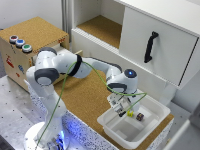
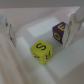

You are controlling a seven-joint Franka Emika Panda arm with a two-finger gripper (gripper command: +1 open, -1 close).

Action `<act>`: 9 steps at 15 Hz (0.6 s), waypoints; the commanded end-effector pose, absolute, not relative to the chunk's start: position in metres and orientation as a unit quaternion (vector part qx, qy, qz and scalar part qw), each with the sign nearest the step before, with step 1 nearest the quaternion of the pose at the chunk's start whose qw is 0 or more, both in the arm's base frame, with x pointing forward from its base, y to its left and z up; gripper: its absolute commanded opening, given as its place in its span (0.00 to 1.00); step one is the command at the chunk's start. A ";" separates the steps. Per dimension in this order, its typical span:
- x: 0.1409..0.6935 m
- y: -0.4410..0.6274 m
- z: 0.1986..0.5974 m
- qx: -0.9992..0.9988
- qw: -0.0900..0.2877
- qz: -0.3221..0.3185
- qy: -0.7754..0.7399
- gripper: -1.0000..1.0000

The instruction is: Pick up the yellow block

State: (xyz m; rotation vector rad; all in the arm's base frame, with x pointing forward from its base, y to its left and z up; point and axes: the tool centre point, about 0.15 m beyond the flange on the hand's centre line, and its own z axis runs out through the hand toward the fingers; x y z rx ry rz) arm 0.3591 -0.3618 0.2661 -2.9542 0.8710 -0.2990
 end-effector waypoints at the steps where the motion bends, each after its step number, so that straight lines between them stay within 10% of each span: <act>1: 0.379 -0.359 0.242 -0.921 0.048 -0.109 0.372 1.00; 9: 0.374 -0.361 0.227 -0.865 0.075 -0.114 0.482 1.00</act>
